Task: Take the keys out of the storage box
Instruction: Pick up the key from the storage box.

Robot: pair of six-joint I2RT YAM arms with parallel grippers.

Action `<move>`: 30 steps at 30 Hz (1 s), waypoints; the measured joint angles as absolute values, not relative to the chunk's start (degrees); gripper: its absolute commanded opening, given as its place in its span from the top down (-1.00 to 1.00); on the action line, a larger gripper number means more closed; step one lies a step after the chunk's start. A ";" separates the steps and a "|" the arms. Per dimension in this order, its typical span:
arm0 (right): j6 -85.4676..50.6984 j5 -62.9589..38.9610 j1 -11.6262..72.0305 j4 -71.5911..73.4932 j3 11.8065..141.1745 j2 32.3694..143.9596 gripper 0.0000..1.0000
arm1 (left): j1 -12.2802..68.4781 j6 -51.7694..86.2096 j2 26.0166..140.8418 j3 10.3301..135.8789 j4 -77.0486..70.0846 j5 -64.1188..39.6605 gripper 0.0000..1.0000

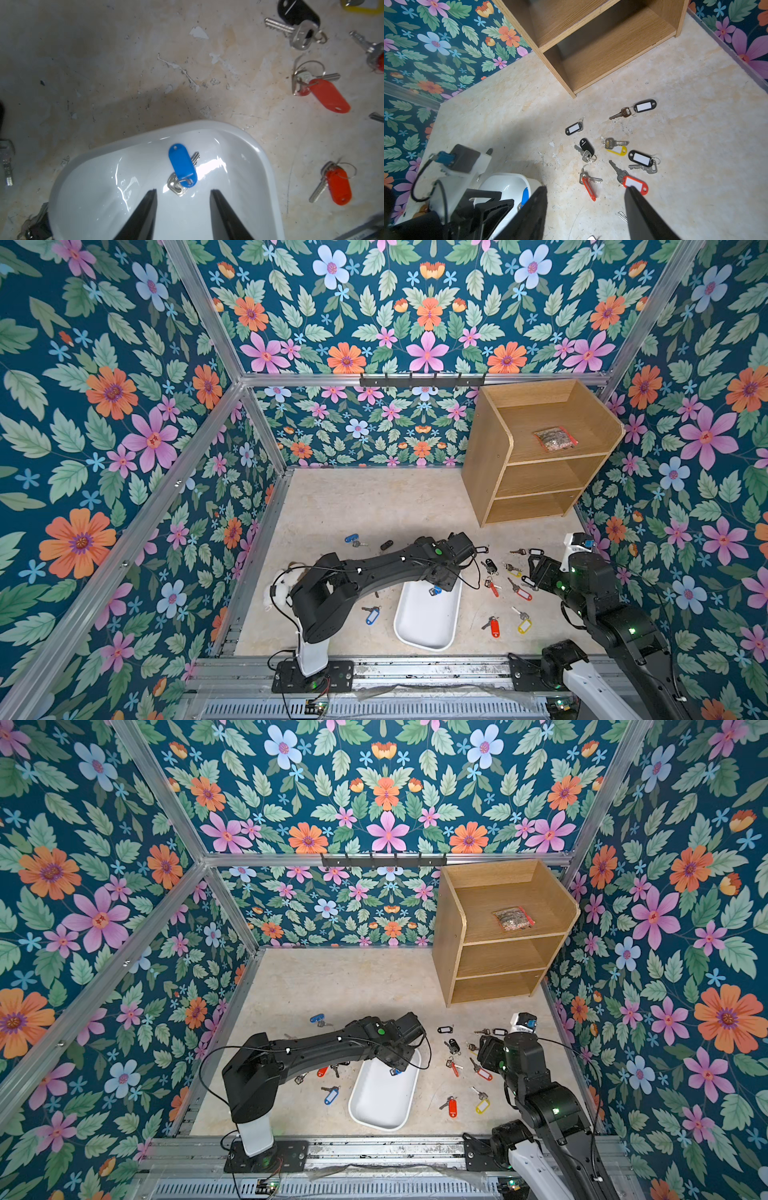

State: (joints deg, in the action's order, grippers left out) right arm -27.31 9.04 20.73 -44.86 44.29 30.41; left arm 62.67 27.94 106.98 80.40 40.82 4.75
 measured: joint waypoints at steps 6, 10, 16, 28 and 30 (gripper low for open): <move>-27.31 9.04 20.73 -44.86 44.29 30.37 -0.27 | 62.78 27.97 109.47 79.00 40.53 2.94 0.09; -27.31 9.04 20.73 -44.86 44.29 30.28 -0.27 | 62.72 27.97 110.91 78.46 40.21 1.58 0.12; -27.31 9.04 20.75 -44.86 44.29 30.24 -0.27 | 62.52 27.99 111.50 77.54 39.05 0.51 0.21; -27.31 9.04 20.75 -44.86 44.29 30.26 -0.27 | 62.08 28.64 110.85 75.24 36.12 -0.89 0.82; -27.31 9.04 20.75 -44.86 44.29 30.33 -0.27 | 62.08 28.84 110.56 75.16 35.59 -0.95 0.93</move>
State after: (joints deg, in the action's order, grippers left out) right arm -27.31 9.04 20.75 -44.86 44.29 30.33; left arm 62.08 28.84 110.56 75.16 35.59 -0.95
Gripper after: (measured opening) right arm 0.636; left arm 0.083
